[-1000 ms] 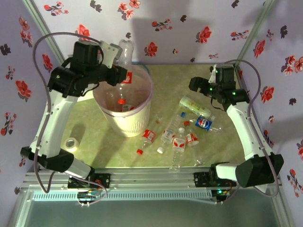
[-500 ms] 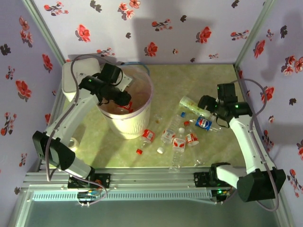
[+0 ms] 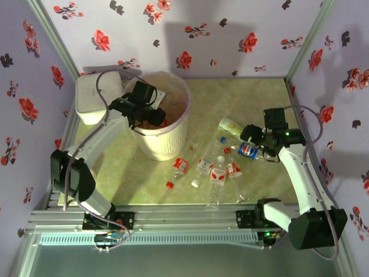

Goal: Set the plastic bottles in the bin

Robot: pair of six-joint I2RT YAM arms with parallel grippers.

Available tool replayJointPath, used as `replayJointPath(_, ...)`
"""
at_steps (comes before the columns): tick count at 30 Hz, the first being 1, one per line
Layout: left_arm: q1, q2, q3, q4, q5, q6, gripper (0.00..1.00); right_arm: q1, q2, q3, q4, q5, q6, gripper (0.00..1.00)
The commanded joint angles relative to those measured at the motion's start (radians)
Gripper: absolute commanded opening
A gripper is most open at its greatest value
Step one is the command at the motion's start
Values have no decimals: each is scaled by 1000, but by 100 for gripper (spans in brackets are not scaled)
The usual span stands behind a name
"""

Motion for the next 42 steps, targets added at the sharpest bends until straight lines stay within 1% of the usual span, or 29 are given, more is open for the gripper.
replayJointPath(1,-1,78,-30,-11,-74,-54,35,15,3,-57,-105,-83,-23,89)
replayJointPath(2,-1,75,-19,-18,-76,-53,37,25,2,-78,-109,-102,-20,86)
replayJointPath(4,-2,63,9,-41,-76,-51,43,53,1,-114,-105,-142,-12,80)
replayJointPath(6,-3,50,46,-72,-78,-43,57,103,5,-146,-89,-193,-3,74)
replayJointPath(7,-3,42,61,-84,-82,-40,63,133,9,-158,-84,-206,5,74)
replayJointPath(9,-3,28,96,-108,-86,-30,78,204,24,-184,-71,-218,24,74)
replayJointPath(10,-3,23,111,-117,-86,-27,85,223,32,-193,-67,-219,31,74)
replayJointPath(12,-4,9,144,-134,-86,-20,95,231,48,-210,-60,-203,33,77)
replayJointPath(13,-5,4,158,-140,-86,-17,98,232,54,-213,-57,-187,30,79)
replayJointPath(14,-8,-2,174,-149,-86,-11,100,231,62,-214,-52,-170,27,82)
replayJointPath(17,-16,-31,219,-178,-86,10,100,231,97,-207,-39,-133,11,90)
replayJointPath(19,-19,-52,247,-199,-83,17,100,232,126,-197,-26,-114,-1,92)
replayJointPath(23,-30,-107,280,-228,-82,18,100,228,184,-198,24,-87,-10,92)
replayJointPath(27,-41,-179,272,-231,-82,3,100,214,243,-208,97,-95,-8,88)
replayJointPath(31,-54,-244,248,-225,-81,-16,100,195,260,-238,186,-105,18,84)
replayJointPath(35,-58,-284,227,-211,-82,-30,100,179,280,-241,196,-82,2,80)
replayJointPath(36,-58,-290,220,-204,-82,-33,100,174,280,-242,195,-78,-2,77)
replayJointPath(40,-62,-293,200,-182,-82,-43,100,161,266,-246,209,-64,-7,73)
replayJointPath(42,-68,-289,201,-170,-82,-45,100,158,253,-244,206,-61,-3,68)
